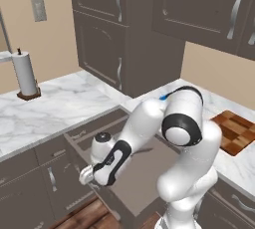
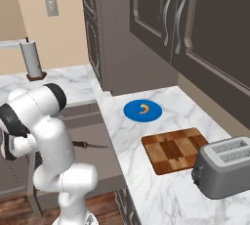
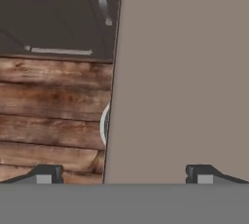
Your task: Pick up the knife from the drawer and place it on the cutting board. Then place the meat from the plate to the cutting board.
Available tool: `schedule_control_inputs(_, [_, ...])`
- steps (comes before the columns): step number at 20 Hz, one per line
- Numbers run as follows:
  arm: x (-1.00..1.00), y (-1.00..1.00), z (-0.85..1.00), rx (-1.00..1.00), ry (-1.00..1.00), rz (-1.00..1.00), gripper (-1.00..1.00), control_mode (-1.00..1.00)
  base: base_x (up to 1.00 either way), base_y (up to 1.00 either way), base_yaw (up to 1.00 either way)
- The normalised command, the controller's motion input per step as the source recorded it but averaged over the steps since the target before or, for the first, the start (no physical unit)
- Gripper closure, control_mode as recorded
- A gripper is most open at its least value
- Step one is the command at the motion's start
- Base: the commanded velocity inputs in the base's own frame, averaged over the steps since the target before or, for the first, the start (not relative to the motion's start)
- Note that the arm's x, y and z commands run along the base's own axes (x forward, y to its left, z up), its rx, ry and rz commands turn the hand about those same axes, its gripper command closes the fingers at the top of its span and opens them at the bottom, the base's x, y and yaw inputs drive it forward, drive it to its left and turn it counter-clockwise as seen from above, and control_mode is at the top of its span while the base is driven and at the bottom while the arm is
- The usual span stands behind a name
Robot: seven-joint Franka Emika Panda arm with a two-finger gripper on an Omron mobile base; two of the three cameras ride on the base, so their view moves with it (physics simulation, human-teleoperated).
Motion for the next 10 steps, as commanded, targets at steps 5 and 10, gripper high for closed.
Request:
schedule_control_inputs(5, [-0.07, 0.16, -0.1, 0.04, 0.03, 0.0, -1.0, -1.0, 0.0, 0.0, 0.0])
schedule_control_inputs(10, [-0.1, -0.02, 0.65, -0.03, -0.14, 0.07, -1.0, -1.0, 0.0, 0.0, 0.0])
